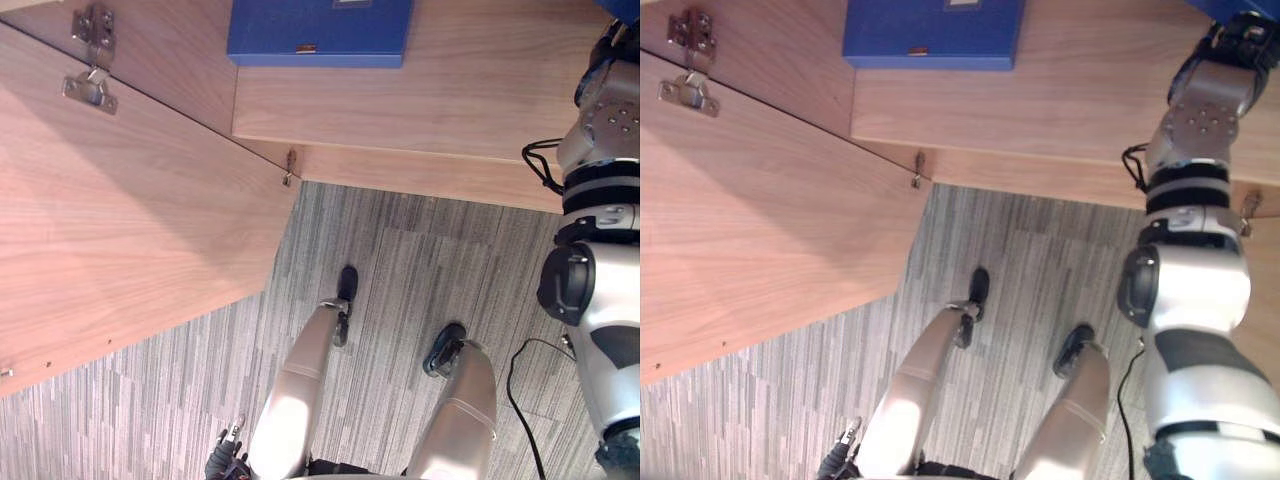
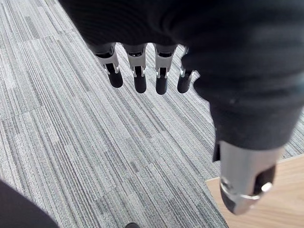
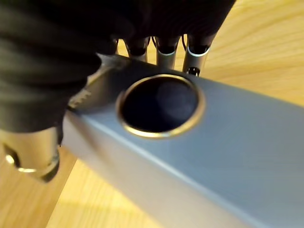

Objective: Walk over to the cabinet, pick up the folder, carry it to the office cabinet, place the folder inside the office cabinet, then close the office cabinet door

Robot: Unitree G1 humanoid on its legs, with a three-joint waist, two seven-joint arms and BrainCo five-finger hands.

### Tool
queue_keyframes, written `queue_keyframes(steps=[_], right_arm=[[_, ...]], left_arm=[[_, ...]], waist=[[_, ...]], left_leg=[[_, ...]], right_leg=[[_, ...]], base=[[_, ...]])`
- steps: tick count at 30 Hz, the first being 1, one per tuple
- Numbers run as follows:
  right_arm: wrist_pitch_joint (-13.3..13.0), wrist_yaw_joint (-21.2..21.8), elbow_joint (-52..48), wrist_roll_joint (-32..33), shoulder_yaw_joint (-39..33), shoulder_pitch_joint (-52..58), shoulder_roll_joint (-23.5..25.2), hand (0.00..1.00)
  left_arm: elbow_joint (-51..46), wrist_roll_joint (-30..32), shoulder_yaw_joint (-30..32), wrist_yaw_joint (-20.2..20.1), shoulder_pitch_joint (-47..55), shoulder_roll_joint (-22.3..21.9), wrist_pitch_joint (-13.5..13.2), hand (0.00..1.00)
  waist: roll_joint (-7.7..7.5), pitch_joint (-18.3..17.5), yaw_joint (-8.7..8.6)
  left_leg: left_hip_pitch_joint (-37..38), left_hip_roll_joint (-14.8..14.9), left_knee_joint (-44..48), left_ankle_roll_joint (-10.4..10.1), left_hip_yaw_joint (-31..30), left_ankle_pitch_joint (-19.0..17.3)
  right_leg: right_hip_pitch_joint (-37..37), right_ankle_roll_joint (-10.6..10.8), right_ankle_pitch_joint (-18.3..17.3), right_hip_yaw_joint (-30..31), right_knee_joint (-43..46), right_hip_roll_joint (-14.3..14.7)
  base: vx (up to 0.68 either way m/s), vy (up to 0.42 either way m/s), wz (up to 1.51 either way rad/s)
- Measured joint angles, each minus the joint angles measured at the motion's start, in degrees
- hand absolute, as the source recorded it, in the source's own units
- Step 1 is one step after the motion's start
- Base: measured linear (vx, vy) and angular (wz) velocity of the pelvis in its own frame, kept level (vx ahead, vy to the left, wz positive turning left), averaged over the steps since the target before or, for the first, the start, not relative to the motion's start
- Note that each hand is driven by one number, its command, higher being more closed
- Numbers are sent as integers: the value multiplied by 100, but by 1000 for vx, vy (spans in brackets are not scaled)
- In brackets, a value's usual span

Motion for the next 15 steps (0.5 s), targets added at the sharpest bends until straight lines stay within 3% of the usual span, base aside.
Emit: queue_keyframes(steps=[11, 15], right_arm=[[86, 53, 18, 30, 239, 139, 45, 0], [110, 49, 149, 31, 299, 289, 110, 0]], left_arm=[[266, -1, 180, 14, -172, -3, -5, 0], [272, -9, 227, 52, -171, 42, -10, 0]], waist=[[-60, -21, -46], [-200, -87, -47]], left_leg=[[164, 104, -257, -42, 17, 166], [213, 125, -447, -60, 22, 281]], right_leg=[[120, -53, 193, -21, -247, 121], [119, -70, 283, -25, -372, 163]], base=[[0, -20, -5], [-1, -6, -1]])
